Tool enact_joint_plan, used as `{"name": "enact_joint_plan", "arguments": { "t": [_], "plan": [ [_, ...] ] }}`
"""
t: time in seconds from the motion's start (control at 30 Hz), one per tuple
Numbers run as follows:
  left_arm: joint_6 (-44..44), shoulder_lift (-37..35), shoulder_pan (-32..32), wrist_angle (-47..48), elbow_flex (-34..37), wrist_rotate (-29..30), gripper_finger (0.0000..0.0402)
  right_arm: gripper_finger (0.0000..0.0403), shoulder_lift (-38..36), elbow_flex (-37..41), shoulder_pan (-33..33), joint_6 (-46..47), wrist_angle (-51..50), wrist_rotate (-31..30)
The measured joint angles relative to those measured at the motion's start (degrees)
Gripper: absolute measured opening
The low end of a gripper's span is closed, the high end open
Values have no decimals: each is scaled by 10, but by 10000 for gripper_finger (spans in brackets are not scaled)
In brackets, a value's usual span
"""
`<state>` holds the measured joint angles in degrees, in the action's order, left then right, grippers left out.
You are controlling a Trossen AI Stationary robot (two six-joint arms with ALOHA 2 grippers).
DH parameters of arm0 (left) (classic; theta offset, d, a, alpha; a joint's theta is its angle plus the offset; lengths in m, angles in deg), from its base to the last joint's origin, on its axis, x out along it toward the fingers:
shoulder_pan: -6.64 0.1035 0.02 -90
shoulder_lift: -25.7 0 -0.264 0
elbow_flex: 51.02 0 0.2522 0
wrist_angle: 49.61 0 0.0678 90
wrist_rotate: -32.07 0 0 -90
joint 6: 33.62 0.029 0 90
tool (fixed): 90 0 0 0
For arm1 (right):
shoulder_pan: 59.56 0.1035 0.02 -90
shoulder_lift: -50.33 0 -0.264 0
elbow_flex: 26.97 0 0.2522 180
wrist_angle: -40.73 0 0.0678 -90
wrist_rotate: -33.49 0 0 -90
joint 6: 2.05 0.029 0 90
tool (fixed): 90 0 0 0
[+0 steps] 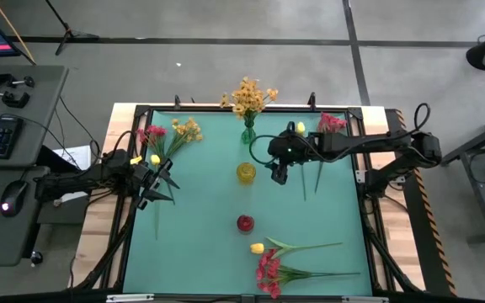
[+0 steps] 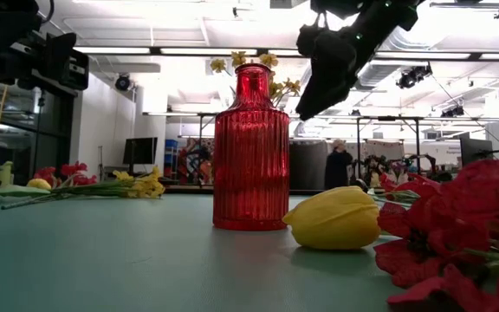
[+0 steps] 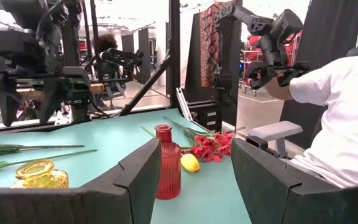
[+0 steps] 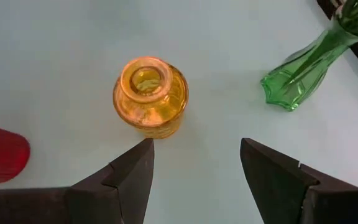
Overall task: Sort flowers into vase by color
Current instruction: Put the yellow flowers into the green vase
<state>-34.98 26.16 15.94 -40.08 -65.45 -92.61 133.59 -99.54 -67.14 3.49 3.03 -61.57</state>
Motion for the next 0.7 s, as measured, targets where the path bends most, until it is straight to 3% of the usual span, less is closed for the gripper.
{"name": "enact_joint_plan", "arguments": {
  "t": [0.3, 0.7],
  "plan": [
    [0, 0, 0, 0, 0, 0, 184, 229, 0, 46, 11, 11, 2, -1],
    [31, 0, 0, -19, 0, 9, 184, 229, 0, 51, 40, 32, 34, 6]
  ]
}}
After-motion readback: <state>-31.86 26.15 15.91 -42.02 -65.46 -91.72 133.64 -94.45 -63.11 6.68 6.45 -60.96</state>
